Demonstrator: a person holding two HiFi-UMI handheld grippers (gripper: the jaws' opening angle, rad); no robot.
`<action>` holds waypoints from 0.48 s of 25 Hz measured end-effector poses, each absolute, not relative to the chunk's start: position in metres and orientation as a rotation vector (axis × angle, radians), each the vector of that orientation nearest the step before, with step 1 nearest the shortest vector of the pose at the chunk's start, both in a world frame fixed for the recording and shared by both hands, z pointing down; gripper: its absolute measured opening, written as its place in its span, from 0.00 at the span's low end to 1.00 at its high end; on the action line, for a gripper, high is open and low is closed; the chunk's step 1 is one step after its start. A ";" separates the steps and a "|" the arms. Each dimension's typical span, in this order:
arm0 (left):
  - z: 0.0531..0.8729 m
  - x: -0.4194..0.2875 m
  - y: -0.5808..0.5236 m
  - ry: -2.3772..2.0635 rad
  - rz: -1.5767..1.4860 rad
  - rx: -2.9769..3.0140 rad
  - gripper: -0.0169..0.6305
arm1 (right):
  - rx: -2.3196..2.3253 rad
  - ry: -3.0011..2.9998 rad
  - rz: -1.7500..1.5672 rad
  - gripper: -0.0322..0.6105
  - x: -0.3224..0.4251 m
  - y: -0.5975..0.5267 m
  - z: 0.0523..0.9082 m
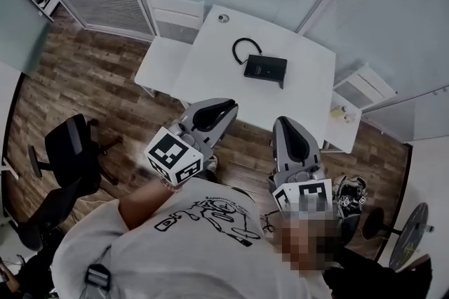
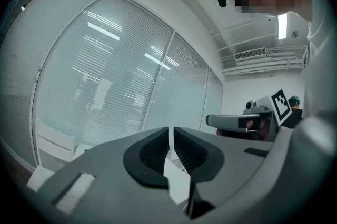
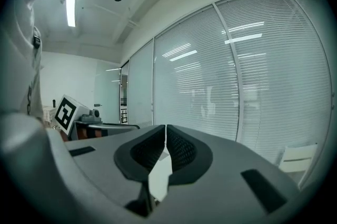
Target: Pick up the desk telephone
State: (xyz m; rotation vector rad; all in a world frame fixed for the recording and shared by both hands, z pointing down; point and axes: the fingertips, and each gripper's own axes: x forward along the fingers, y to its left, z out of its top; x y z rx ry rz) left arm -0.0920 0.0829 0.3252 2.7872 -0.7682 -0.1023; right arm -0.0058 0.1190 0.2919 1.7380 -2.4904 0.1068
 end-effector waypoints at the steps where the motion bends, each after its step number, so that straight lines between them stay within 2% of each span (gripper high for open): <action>1: 0.326 -0.095 0.078 -0.765 -0.101 2.788 0.07 | 1.746 -2.486 0.111 0.06 -0.008 0.115 0.293; 12: 0.341 -0.106 0.038 -0.724 -0.086 2.761 0.07 | 1.766 -2.442 0.169 0.06 -0.018 0.079 0.309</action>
